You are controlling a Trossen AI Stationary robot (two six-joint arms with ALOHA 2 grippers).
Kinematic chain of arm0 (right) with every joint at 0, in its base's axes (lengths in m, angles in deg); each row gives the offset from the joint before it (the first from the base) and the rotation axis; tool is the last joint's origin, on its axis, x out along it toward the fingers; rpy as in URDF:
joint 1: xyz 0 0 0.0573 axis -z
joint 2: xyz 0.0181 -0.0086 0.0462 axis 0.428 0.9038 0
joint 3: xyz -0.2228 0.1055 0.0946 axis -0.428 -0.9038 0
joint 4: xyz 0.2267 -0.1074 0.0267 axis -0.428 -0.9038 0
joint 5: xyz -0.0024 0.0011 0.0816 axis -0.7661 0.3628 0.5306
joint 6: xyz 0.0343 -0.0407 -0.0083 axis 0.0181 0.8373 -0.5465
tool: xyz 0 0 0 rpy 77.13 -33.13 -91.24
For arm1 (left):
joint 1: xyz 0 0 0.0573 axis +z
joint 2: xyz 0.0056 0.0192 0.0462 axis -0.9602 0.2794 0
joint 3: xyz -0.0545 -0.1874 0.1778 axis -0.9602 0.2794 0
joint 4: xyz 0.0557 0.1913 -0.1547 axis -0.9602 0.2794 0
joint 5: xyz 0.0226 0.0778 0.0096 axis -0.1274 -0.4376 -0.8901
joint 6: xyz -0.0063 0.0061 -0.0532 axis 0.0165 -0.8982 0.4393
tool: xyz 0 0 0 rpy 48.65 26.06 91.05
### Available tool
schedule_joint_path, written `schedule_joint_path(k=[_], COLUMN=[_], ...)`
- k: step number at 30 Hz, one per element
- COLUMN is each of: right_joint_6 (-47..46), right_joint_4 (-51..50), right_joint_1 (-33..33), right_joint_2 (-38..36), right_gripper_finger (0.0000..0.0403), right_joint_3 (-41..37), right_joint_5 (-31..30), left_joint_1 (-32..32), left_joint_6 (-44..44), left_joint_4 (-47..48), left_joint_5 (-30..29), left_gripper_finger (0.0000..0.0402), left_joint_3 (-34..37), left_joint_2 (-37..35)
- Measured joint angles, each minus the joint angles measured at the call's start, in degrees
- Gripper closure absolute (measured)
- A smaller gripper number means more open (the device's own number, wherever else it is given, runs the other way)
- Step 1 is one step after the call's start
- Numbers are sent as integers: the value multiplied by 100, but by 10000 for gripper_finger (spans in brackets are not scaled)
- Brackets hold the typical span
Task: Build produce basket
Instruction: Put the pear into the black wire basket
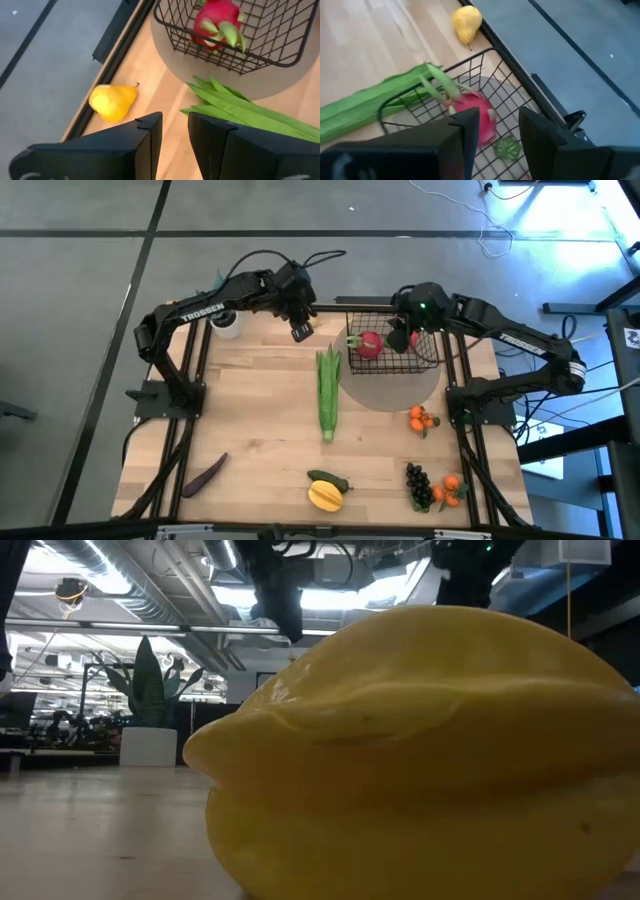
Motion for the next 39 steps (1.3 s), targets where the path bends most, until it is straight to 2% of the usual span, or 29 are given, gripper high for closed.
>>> schedule_joint_path(k=[7,34,39], right_joint_6=[598,572,570], right_joint_4=[287,273,273], right_joint_1=[195,193,193], right_joint_2=[275,343,343], right_gripper_finger=[277,277,277], right_joint_3=[0,0,0], right_joint_5=[-11,-2,-2], left_joint_1=[251,318,362], left_joint_6=[-324,-304,-212], left_joint_4=[-58,6,8], left_joint_5=[8,-18,-321], left_gripper_finger=[319,319,319], left_joint_3=[0,0,0], left_joint_2=[35,44,44])
